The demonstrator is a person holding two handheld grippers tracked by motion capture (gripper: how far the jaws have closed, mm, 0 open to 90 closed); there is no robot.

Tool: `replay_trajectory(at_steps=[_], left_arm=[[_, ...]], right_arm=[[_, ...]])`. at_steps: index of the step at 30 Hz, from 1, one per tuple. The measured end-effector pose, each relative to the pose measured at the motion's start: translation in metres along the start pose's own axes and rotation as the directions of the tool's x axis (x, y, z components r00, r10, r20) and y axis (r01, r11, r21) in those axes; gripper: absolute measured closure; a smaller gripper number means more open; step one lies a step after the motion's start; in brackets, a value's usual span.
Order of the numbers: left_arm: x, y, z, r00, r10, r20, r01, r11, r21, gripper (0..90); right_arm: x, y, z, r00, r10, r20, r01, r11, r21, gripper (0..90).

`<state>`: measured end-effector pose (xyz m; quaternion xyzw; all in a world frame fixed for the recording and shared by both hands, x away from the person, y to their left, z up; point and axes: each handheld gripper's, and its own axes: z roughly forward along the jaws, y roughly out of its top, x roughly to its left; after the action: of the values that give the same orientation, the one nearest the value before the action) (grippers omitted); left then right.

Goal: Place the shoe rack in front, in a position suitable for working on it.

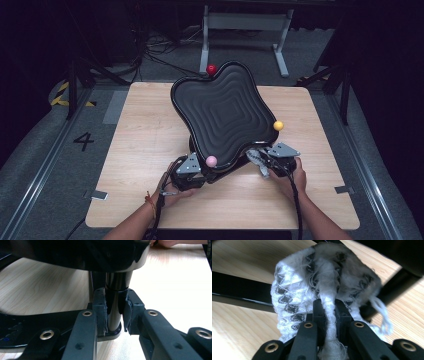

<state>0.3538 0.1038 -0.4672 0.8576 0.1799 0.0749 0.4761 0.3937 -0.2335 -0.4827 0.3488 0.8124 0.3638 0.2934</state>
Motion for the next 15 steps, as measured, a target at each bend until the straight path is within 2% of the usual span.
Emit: replay_trajectory(at_steps=[15], left_arm=[[0.001, 0.000, 0.000, 1.0000, 0.007, 0.004, -0.007, 1.0000, 0.005, 74.5]], right_arm=[[-0.017, -0.005, -0.009, 0.9968, 0.047, 0.065, -0.046, 0.999, -0.010, 82.1]])
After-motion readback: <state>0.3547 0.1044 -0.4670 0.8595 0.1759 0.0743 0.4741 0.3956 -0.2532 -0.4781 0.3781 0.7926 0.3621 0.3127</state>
